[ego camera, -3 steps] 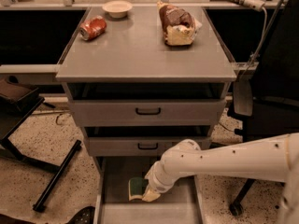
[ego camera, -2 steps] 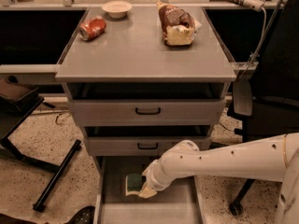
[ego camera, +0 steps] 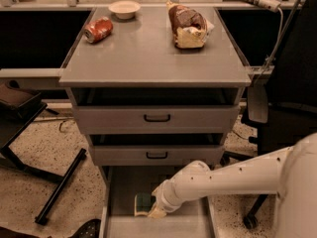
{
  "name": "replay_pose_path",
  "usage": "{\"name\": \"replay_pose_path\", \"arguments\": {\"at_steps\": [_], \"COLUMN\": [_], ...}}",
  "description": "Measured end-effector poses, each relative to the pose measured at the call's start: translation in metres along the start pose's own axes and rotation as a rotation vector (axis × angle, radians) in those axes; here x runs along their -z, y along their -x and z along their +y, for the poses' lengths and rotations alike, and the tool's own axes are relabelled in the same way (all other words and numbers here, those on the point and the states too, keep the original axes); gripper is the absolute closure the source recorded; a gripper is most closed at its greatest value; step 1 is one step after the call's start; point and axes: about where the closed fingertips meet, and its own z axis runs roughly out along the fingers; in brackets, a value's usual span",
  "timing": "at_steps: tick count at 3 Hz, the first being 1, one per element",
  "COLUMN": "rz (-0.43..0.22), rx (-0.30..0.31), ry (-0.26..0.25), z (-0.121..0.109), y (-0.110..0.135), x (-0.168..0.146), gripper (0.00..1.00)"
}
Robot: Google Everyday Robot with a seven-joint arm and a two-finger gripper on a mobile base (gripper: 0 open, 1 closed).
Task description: Place sponge into bottom drawer
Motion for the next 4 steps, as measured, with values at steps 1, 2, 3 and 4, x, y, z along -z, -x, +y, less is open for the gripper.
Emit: {"name": "replay_pose_path", "arguments": {"at_steps": [1,2,3,4], "rz": [0.012,0.024,0.012,0.015], "rx": [-0.041,-0.093,-0.113,-0.132], "ry": [0.034,0.044,0.036,0.021], "z": [0.022,0.019,0.006,-0.007], "y": [-0.049,-0.096,-0.108,-0.112], "x": [-0.064,-0.121,-0.170,-0.209], "gripper": [1.00,1.00,1.00,1.00]}}
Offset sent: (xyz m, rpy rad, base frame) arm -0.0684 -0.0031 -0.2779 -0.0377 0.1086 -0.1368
